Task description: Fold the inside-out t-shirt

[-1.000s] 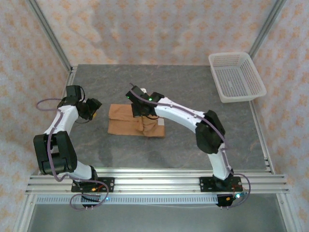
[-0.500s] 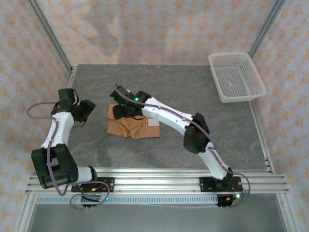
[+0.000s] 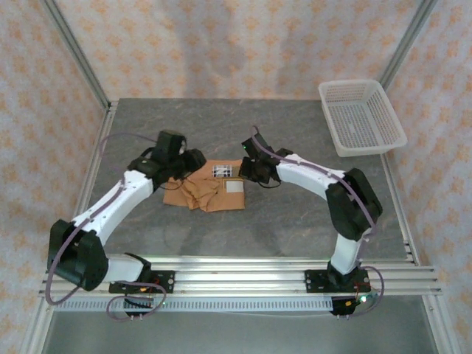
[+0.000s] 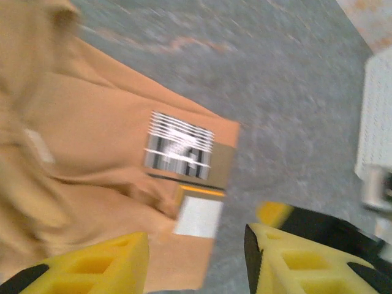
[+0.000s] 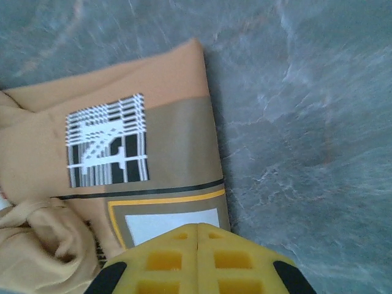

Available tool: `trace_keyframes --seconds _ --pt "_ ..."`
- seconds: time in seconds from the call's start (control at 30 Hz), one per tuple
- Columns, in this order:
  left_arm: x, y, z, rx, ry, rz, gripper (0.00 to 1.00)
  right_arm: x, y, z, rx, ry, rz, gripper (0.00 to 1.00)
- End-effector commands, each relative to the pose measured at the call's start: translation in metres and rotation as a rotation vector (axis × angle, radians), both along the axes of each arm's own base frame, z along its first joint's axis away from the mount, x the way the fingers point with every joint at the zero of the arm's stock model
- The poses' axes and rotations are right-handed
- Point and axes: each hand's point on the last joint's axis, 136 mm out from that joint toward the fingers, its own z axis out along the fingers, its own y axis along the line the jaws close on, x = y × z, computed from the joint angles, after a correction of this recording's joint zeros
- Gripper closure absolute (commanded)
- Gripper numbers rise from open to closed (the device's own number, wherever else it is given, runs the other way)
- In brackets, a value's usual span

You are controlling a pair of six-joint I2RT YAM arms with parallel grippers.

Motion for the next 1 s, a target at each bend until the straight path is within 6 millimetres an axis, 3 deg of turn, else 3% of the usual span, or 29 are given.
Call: trace_keyframes --seconds 0.0,0.07,0.2,0.37,0.5,0.6,0.7,0.83,0.97 --pt "0.020 -0.029 0.000 -0.021 -0.029 0.044 0.54 0.009 0.030 -0.009 0.126 -0.008 0.009 0.98" --pt "0.022 -0.049 -0.017 -0.023 0.013 0.017 0.55 0.008 0.027 -0.021 0.114 0.009 -0.009 0.99" --pt "0.025 -0.059 -0.051 -0.030 0.078 0.023 0.55 0.005 0.022 -0.038 0.106 0.039 -0.043 0.99" --pt "0.019 -0.045 -0.104 -0.018 0.184 0.065 0.55 -0.004 0.006 -0.061 0.015 0.098 -0.083 1.00" --pt "0.006 -0.022 -0.128 -0.015 0.243 0.093 0.55 -0.007 -0.001 -0.073 -0.032 0.131 -0.096 1.00" --pt "-0.012 0.014 -0.136 0.038 0.293 0.113 0.55 -0.008 -0.004 -0.077 -0.062 0.146 -0.100 1.00" --pt "-0.038 0.071 -0.135 0.073 0.320 0.197 0.54 -0.008 -0.006 -0.077 -0.078 0.149 -0.101 1.00" --pt "-0.071 0.138 -0.119 0.100 0.324 0.335 0.54 -0.008 -0.006 -0.080 -0.087 0.156 -0.097 1.00" --pt "-0.090 0.171 -0.093 0.175 0.270 0.444 0.50 -0.008 -0.001 -0.080 -0.080 0.168 -0.086 1.00"
